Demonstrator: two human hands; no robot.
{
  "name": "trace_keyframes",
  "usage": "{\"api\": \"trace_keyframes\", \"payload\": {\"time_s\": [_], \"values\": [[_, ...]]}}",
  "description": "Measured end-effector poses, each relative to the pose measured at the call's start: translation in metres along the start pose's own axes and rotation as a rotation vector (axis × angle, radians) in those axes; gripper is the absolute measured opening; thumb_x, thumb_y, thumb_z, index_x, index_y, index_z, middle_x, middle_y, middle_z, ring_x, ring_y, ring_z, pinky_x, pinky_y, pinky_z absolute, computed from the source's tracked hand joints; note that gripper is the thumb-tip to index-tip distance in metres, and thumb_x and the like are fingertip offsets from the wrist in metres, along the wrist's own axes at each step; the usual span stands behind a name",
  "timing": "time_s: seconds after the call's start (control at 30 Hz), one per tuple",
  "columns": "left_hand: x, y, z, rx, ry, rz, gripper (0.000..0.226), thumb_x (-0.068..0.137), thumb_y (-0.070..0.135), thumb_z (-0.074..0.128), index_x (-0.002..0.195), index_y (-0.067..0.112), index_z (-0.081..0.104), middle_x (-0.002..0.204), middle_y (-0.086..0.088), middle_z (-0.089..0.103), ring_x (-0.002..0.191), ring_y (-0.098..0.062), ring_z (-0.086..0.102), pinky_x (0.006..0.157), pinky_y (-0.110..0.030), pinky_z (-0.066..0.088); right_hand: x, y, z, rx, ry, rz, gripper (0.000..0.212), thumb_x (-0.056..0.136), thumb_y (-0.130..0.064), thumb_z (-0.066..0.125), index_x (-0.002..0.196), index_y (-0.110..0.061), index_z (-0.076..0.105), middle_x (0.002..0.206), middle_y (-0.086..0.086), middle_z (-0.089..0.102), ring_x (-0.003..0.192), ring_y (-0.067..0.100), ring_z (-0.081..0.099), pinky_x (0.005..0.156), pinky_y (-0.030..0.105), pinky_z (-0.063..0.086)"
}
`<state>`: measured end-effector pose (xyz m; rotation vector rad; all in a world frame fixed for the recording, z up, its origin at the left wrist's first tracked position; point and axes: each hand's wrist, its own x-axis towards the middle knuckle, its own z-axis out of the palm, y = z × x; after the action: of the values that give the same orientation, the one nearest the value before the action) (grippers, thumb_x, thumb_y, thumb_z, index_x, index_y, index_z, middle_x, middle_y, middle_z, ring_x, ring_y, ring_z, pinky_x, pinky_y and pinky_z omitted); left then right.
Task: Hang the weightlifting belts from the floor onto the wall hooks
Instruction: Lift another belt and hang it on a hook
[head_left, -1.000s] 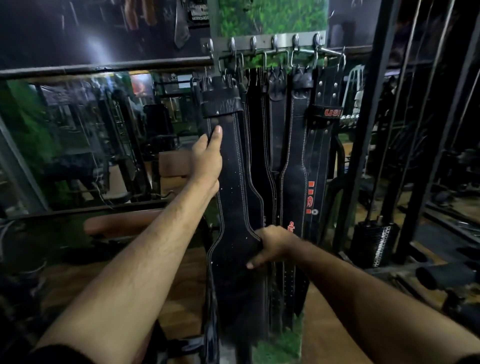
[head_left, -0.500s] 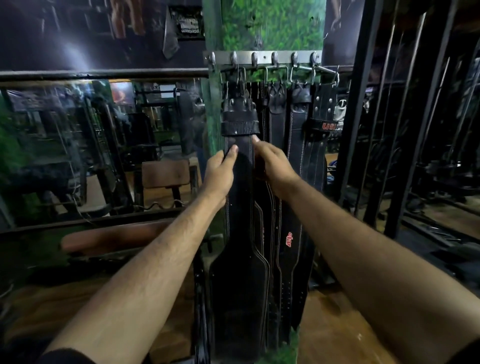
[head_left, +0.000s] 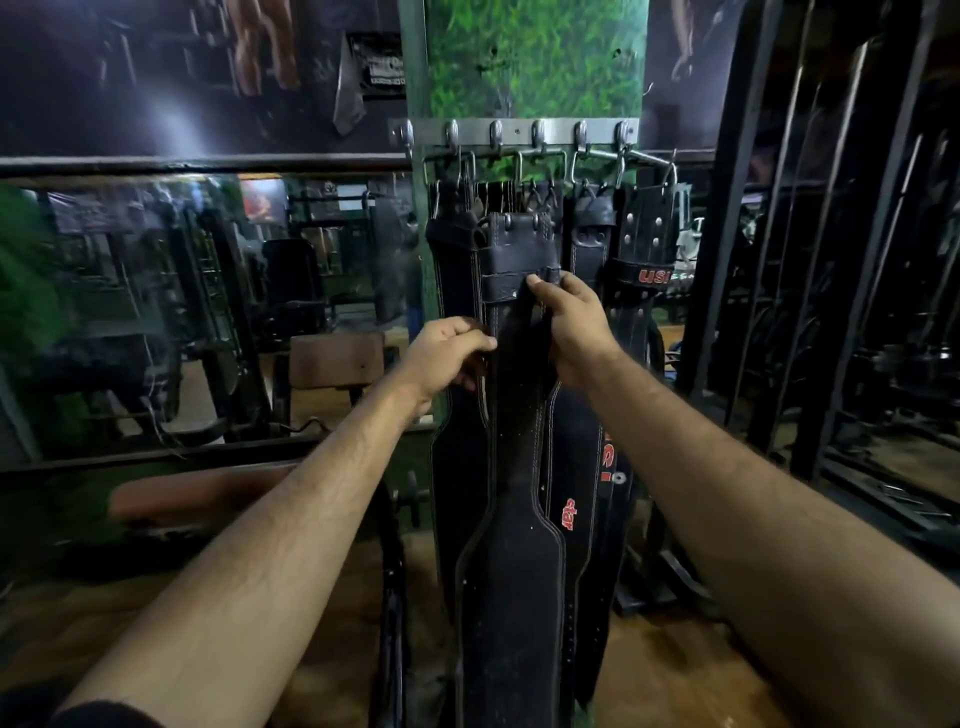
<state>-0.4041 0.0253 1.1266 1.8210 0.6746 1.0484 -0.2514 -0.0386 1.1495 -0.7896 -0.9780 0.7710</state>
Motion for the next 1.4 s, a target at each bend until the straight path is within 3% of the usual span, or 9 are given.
{"api": "trace_keyframes", "payload": {"time_s": [0.37,0.5,0.57,0.63,0.77,0.93,1.07,1.2,1.4], "values": [[0.109,0.026,-0.019,0.013,0.617,-0.005,0.028,0.090,0.024,0.054,0.116,0.017,0.062,0.112,-0.007,0.068,0.095,-0.023,0.065,0.073,-0.028,0.051,0.053,-0.004,-0.016,-0.040,-0.023,-0.026,0.006,0.095,-0.008,0.065,0.098,-0.009,0.059,0.079,0.004,0.065,0.066,0.013,0.063,0.056,0.025,0.055],[0.142,0.032,-0.025,0.006,0.602,-0.001,0.040,0.100,0.030,0.053,0.136,0.013,0.053,0.125,0.000,0.059,0.104,-0.012,0.055,0.078,-0.021,0.042,0.074,0.003,-0.017,-0.048,0.007,-0.022,0.032,0.090,-0.014,0.074,0.116,-0.004,0.060,0.089,0.005,0.070,0.072,0.016,0.068,0.065,0.031,0.061],[0.153,0.032,-0.028,-0.056,0.586,-0.001,0.026,0.101,0.035,0.051,0.118,0.019,0.063,0.110,0.005,0.062,0.099,-0.011,0.059,0.074,-0.021,0.044,0.084,0.006,-0.016,-0.084,0.018,-0.026,0.040,0.087,-0.019,0.078,0.120,-0.005,0.062,0.094,0.006,0.071,0.080,0.020,0.069,0.074,0.037,0.061],[0.164,0.029,-0.035,-0.102,0.561,0.003,0.023,0.098,0.043,0.053,0.101,0.024,0.065,0.102,0.006,0.066,0.093,-0.009,0.062,0.077,-0.024,0.050,0.092,0.006,-0.014,-0.130,0.029,-0.031,0.034,0.085,-0.022,0.079,0.113,-0.006,0.065,0.093,0.007,0.070,0.078,0.021,0.068,0.072,0.036,0.060],[0.182,0.022,-0.049,-0.103,0.551,0.011,0.031,0.093,0.046,0.063,0.105,0.017,0.060,0.104,0.003,0.063,0.090,-0.011,0.058,0.074,-0.028,0.049,0.103,0.004,-0.005,-0.155,0.055,-0.055,0.014,0.091,-0.013,0.073,0.094,-0.018,0.060,0.077,-0.001,0.064,0.053,0.008,0.061,0.053,0.026,0.051],[0.189,0.021,-0.051,-0.170,0.550,0.048,0.047,0.081,0.051,0.075,0.107,0.015,0.059,0.100,0.000,0.067,0.091,-0.016,0.065,0.083,-0.036,0.058,0.109,0.007,0.009,-0.191,0.129,-0.180,0.030,0.088,-0.010,0.073,0.109,-0.024,0.058,0.098,0.010,0.066,0.084,0.026,0.067,0.079,0.049,0.061],[0.189,0.027,-0.049,-0.221,0.546,0.048,0.025,0.088,0.041,0.072,0.093,0.019,0.061,0.097,0.000,0.067,0.089,-0.019,0.065,0.079,-0.036,0.058,0.107,0.005,0.017,-0.224,0.115,-0.266,0.034,0.090,-0.012,0.072,0.116,-0.028,0.057,0.097,0.005,0.066,0.085,0.025,0.065,0.079,0.047,0.061],[0.188,0.035,-0.053,-0.249,0.544,0.084,0.038,0.085,0.039,0.072,0.114,0.016,0.066,0.119,-0.007,0.069,0.106,-0.025,0.068,0.088,-0.042,0.060,0.110,-0.006,0.017,-0.111,0.145,-0.285,0.033,0.093,-0.004,0.067,0.119,-0.022,0.056,0.097,0.001,0.066,0.077,0.013,0.066,0.072,0.038,0.062],[0.189,0.074,-0.062,-0.250,0.563,0.284,0.032,0.091,0.026,0.070,0.120,0.012,0.068,0.105,-0.002,0.071,0.086,-0.012,0.065,0.060,-0.022,0.050,0.115,-0.023,0.012,-0.061,0.103,-0.268,0.045,0.094,-0.002,0.063,0.137,-0.012,0.055,0.117,0.002,0.069,0.092,0.018,0.064,0.085,0.040,0.055]]}}
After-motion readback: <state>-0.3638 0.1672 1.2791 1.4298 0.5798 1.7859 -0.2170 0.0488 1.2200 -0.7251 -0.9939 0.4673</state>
